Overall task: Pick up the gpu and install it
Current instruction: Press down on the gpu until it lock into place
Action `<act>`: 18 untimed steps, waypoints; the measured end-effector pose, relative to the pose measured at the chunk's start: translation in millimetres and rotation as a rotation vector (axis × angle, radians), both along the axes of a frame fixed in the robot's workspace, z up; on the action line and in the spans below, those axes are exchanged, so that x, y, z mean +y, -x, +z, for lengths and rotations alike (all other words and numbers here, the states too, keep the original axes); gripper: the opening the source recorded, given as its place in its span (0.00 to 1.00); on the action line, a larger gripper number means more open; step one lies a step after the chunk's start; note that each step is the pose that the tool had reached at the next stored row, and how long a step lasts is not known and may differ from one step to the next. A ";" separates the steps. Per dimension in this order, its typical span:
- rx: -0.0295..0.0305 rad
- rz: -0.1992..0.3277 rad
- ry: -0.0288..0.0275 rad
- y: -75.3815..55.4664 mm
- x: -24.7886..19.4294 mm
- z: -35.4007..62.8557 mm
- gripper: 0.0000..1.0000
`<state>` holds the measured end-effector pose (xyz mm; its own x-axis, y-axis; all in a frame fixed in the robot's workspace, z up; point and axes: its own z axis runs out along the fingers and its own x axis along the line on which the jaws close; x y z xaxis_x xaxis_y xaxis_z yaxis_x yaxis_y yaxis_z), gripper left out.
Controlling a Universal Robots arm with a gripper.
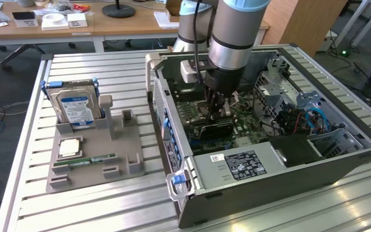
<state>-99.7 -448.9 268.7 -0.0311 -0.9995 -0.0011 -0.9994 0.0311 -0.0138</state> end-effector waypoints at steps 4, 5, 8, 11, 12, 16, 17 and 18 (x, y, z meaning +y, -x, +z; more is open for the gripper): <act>0.0003 0.000 0.0000 -2.2 0.0 4.3 0.11; 0.0005 0.000 -0.0001 -2.8 0.0 5.3 0.11; 0.0005 0.000 0.0001 -3.0 0.2 9.3 0.11; 0.0005 0.000 0.0009 -3.1 0.5 15.7 0.11; 0.0005 0.000 0.0010 -3.1 0.6 18.1 0.11; 0.0005 0.000 0.0016 -3.3 0.7 27.8 0.11; 0.0005 0.000 0.0019 -3.4 0.7 30.4 0.11; 0.0005 0.000 0.0022 -3.4 0.8 33.0 0.11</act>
<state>-96.3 -448.2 301.7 -0.0314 -0.9995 0.0011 -0.9994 0.0313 -0.0134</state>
